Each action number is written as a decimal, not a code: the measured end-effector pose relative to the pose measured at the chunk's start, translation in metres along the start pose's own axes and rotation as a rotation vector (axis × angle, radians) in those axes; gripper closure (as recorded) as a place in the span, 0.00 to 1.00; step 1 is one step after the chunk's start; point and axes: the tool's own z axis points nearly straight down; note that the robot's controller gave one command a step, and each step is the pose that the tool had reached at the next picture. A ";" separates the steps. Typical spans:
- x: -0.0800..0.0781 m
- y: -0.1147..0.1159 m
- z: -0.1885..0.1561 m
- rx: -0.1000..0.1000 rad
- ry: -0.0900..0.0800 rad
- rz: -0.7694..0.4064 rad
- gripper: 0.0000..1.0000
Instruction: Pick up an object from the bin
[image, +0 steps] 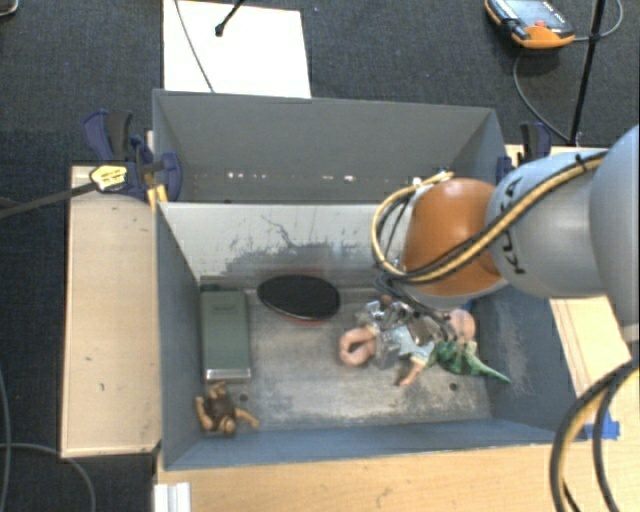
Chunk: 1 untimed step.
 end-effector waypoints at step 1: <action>0.000 0.000 0.000 0.000 0.000 0.000 1.00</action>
Offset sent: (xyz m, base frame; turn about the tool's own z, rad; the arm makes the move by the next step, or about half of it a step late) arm -0.0107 0.0166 0.1688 -0.0051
